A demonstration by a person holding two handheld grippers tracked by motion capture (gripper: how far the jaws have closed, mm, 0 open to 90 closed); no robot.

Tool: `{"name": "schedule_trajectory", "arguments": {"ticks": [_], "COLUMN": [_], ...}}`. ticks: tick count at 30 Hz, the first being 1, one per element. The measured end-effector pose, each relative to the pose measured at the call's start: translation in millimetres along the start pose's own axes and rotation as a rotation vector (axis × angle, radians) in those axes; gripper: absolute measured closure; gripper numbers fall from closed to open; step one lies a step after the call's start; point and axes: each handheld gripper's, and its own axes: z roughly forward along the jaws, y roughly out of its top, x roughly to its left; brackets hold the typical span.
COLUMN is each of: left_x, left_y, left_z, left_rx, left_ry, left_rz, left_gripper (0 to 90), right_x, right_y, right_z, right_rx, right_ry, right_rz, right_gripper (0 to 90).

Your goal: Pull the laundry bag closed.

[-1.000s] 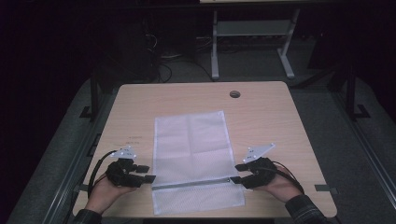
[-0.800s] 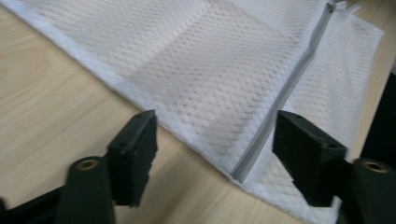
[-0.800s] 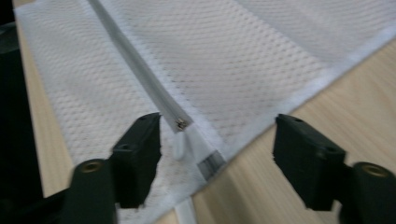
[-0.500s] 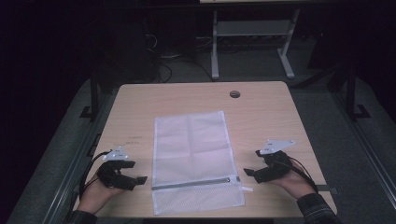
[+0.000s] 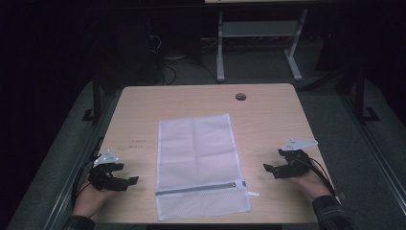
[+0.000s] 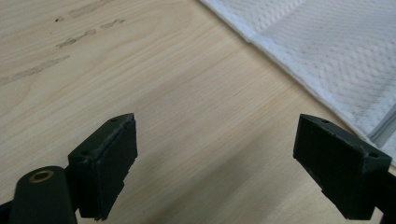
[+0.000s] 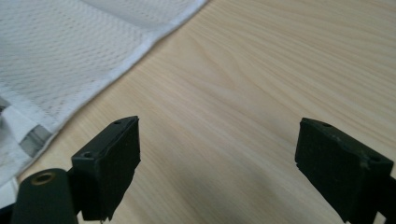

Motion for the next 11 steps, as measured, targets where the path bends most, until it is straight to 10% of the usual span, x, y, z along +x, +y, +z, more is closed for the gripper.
{"name": "schedule_trajectory", "arguments": {"ticks": [11], "left_x": [-0.3], "left_y": [0.3], "left_z": [1.4], "left_rx": [-0.001], "left_ry": [0.01], "left_rz": [0.002], "left_gripper": [13.1], "right_x": [-3.6], "right_y": [-1.7], "right_z": [-0.1], "right_rx": [-0.012], "right_ry": [-0.01], "right_rz": [0.016], "right_gripper": [13.0]}}
